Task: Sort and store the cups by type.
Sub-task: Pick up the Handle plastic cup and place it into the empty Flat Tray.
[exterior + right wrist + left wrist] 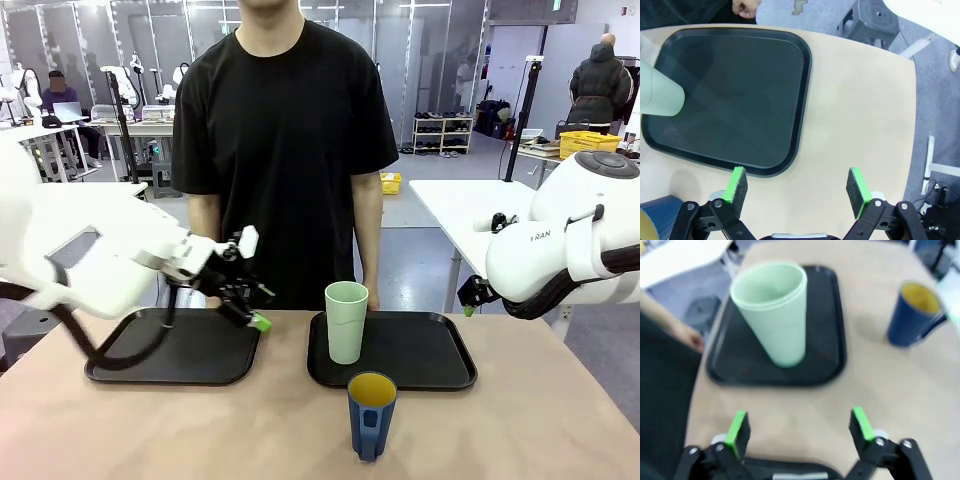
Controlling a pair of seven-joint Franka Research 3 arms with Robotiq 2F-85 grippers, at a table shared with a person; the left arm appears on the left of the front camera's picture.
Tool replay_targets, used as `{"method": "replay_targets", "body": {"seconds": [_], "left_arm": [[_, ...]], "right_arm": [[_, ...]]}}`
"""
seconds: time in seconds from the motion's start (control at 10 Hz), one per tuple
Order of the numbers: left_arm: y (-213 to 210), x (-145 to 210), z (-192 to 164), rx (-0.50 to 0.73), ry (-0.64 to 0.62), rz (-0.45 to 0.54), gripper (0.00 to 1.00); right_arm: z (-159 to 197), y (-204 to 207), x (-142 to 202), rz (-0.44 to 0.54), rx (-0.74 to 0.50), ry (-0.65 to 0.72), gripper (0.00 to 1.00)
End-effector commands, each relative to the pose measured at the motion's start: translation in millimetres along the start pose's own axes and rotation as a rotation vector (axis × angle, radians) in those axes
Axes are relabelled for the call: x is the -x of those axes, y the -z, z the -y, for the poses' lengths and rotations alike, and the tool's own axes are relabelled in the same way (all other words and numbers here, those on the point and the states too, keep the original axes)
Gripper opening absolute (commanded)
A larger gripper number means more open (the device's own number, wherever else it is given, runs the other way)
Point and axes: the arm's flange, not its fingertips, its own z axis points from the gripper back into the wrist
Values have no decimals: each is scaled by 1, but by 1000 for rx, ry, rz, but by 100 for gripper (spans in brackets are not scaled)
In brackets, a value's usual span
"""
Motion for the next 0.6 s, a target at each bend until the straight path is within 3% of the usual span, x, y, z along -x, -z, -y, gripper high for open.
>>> {"method": "replay_targets", "body": {"seconds": [0.0,0.2,0.5], "left_arm": [[-76,6,48,32,6,-199,100],[-135,22,70,58,-14,-370,100],[-201,56,76,-21,-137,-585,100]], "right_arm": [[1,1,-1,2,8,-11,100],[1,1,-1,2,8,-11,100],[1,1,-1,2,8,-11,100]]}}
